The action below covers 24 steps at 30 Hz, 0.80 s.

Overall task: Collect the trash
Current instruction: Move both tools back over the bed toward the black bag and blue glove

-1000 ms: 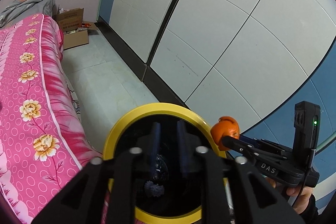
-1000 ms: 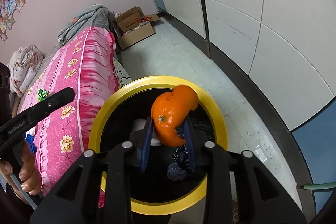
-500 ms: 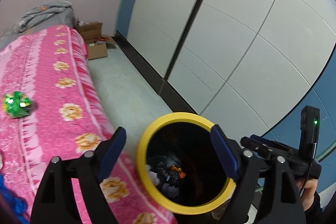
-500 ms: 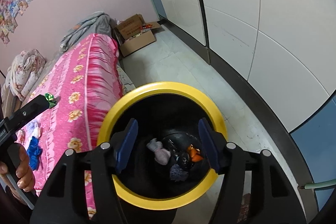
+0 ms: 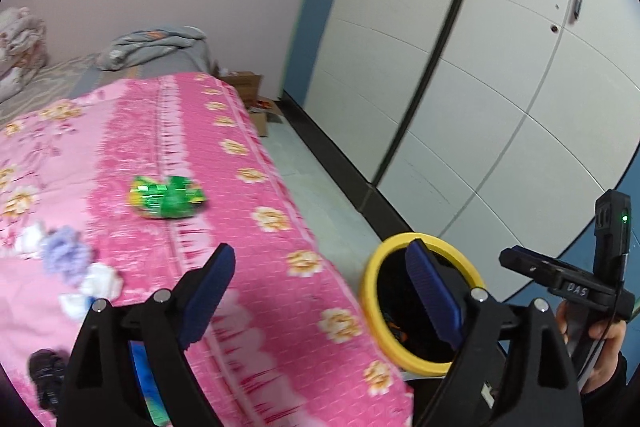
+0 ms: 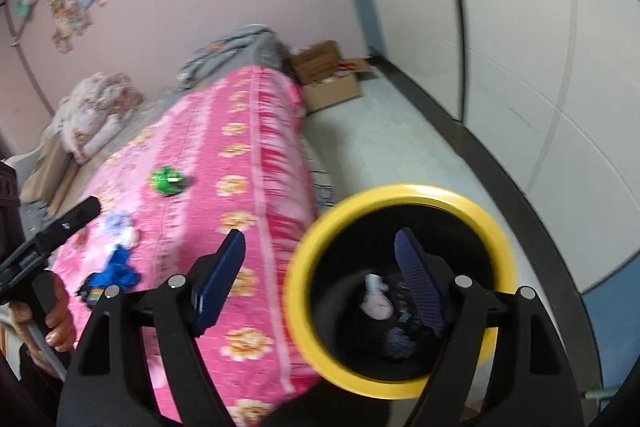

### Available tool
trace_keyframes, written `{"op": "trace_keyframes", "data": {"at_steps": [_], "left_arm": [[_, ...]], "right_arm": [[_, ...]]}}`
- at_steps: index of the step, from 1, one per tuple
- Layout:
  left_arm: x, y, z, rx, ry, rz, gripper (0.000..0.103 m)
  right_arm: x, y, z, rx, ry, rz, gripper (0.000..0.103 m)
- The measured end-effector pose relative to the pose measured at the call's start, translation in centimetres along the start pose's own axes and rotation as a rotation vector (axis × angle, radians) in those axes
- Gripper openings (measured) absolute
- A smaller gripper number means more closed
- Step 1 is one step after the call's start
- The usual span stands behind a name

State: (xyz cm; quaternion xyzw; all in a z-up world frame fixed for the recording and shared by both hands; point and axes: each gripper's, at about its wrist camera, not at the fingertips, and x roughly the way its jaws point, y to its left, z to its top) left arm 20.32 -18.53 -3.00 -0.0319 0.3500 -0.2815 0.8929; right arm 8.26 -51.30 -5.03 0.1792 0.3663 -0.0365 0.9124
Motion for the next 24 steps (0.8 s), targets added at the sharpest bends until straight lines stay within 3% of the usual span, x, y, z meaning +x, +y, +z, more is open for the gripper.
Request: {"op": "trace_keyframes", "data": {"at_steps": [5,12,18,24], "left_arm": [[-3.5,4.2,-0.6,-0.037,-0.024,0.066,0.084],[-7.2,9.9,-2.6,-0.068,-0.030,0.184,0.084],[-9.4,14.0,-4.6,-0.092,-0.009,0.270,0.084],[-11.2,16.8,-7.2,-0.116,0.011,0.309,0.084]], "right_arm": [[0.5,4.2,0.7,-0.030,-0.014,0.115,0.087],[2.0,10.3,0.9,-0.119,0.020,0.159,0.094],[3.9,15.3,0.2,-0.220,0.063,0.178,0.095],[5.9,19.5,-0.6,-0.282,0.110,0.210,0.095]]}}
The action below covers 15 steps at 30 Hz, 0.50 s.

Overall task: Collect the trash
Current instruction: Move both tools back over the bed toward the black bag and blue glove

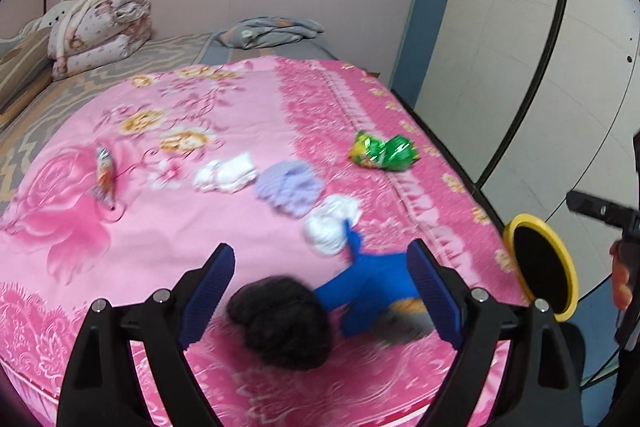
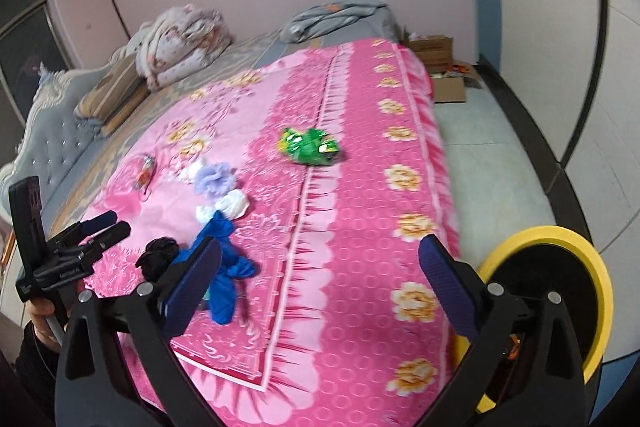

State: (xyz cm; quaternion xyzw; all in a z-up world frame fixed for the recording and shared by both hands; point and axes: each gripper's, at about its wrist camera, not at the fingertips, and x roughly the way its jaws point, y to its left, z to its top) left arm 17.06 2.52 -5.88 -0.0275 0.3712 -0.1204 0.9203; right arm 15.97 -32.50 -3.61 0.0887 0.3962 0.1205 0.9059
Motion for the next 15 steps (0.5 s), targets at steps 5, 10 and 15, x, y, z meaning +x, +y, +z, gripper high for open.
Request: {"op": "trace_keyframes", "data": {"at_steps": [5,10,15], "left_arm": [[0.0,1.5,-1.8,0.002,0.027,-0.001,0.084],[0.5,1.9,-3.4,0.044,0.048,0.009,0.084],[1.6,2.5,-4.0,0.032,0.072,-0.018,0.084]], "right_arm": [[3.0,2.8,0.4,-0.027,0.069,0.055,0.095],[6.2,5.3,0.7,-0.060,0.156,0.110,0.095],[9.1,7.5,0.5,-0.077,0.221,0.138,0.094]]}}
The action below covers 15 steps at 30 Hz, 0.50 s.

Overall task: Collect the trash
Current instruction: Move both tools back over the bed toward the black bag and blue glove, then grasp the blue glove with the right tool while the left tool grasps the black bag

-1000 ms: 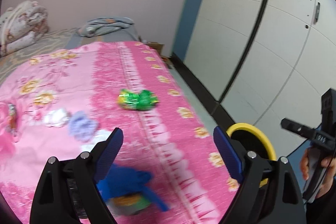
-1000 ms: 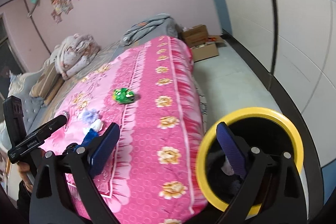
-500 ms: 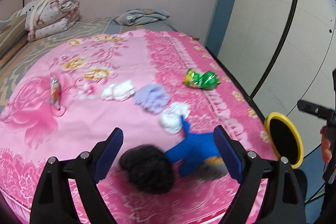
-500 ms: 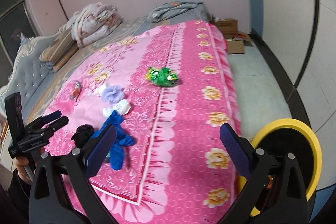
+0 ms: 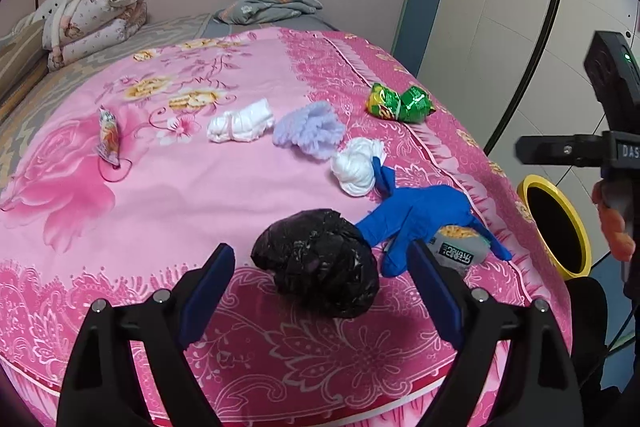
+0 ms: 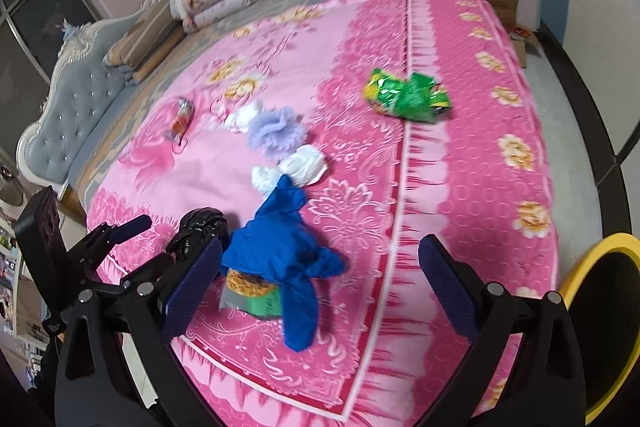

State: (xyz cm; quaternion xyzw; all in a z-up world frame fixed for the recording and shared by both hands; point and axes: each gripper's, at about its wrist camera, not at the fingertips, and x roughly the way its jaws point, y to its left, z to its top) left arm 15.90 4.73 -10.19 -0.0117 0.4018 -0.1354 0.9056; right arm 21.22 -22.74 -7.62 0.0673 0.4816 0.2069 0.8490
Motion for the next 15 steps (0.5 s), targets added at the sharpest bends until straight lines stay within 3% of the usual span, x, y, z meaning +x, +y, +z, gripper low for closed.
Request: {"op": "trace_keyframes", "data": {"at_steps": [10,15], "left_arm": [[2.6,0.2,0.0,0.000,0.033,-0.020,0.084],[3.6,0.5,-0.1,-0.013,0.047,-0.033,0.076]], "right_arm": [[4.7,1.8,0.1,-0.025,0.104,0.045,0.093],[6.2,2.2,0.3,-0.034,0.148,0.061,0.080]]}}
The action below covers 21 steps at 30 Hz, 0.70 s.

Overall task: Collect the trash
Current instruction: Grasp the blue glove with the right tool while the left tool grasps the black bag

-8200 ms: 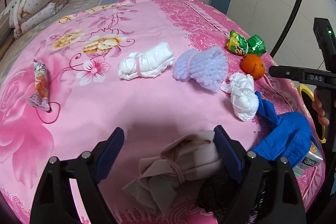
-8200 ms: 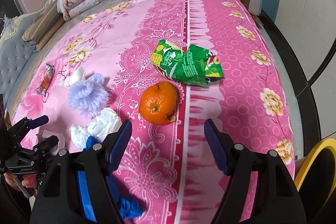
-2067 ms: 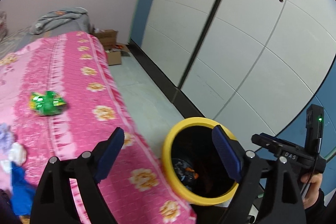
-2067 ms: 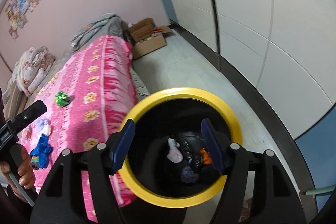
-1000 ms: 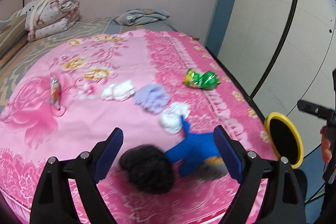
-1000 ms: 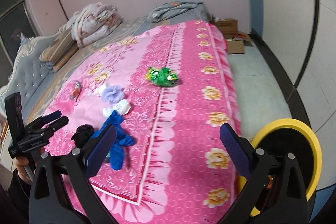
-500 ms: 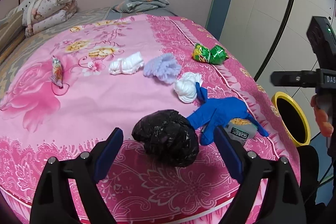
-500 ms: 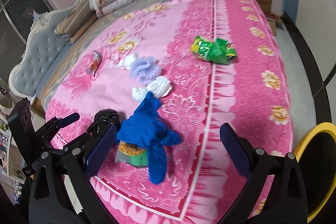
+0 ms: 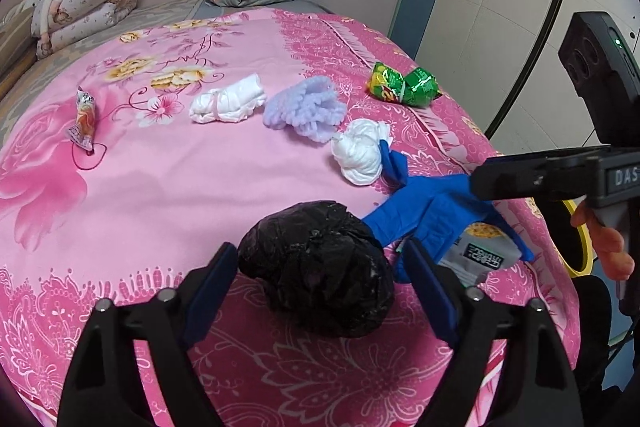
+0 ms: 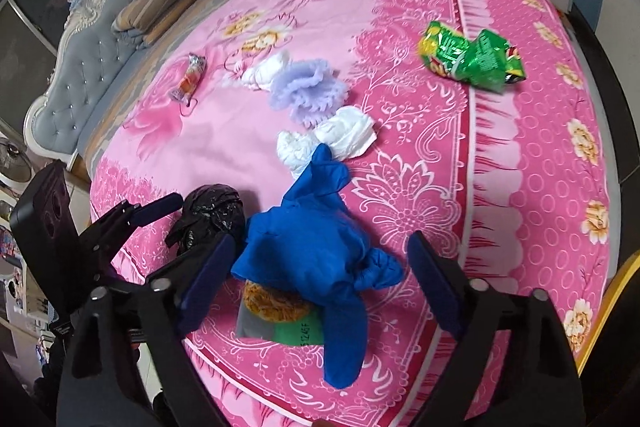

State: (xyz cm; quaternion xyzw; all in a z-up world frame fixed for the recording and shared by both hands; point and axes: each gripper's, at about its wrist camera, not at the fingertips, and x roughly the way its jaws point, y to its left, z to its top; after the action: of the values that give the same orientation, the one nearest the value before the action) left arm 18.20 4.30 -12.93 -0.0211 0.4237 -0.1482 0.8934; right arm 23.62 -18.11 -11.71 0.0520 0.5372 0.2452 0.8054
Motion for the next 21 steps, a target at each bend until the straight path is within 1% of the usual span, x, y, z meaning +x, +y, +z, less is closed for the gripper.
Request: {"op": "trace_keyframes", "data": {"at_steps": [2,4,6,10,12,13,15,16,18,21], "left_arm": [[0.4,0.1,-0.1,0.001,0.010,-0.006,0.071],[0.8,0.1,-0.3,0.005,0.018,-0.008,0.062],[1.1,0.2,-0.4,0.003,0.024,-0.016,0.058],[1.4,0.1,-0.4,0.013,0.024,-0.021,0.050],[1.4,0.0,-0.5,0.018,0.024,-0.024,0.048],[1.4,-0.1,-0.5,0.019,0.024,-0.026,0.047],[1.3,0.0,-0.5,0.019,0.021,-0.028,0.045],[1.2,0.1,-0.5,0.014,0.020,-0.033,0.044],[1.1,0.2,-0.5,0.007,0.020,-0.039,0.043],[0.9,0.4,-0.4,-0.002,0.021,-0.045,0.042]], "right_arm": [[0.7,0.0,0.1,0.000,0.019,0.010,0.077],[1.3,0.0,0.1,-0.001,0.036,0.014,0.073],[1.8,0.0,0.0,0.001,0.049,0.010,0.069],[2.6,-0.3,-0.1,0.010,0.072,0.022,0.054],[2.9,-0.4,-0.2,0.013,0.078,0.020,0.041],[3.0,-0.5,-0.2,0.015,0.081,0.021,0.039],[3.1,-0.7,-0.3,0.022,0.080,0.025,0.030],[3.1,-0.7,-0.3,0.027,0.077,0.025,0.028],[2.8,-0.9,-0.4,0.032,0.065,0.020,0.021],[2.4,-0.8,-0.4,0.024,0.047,0.006,0.016]]}}
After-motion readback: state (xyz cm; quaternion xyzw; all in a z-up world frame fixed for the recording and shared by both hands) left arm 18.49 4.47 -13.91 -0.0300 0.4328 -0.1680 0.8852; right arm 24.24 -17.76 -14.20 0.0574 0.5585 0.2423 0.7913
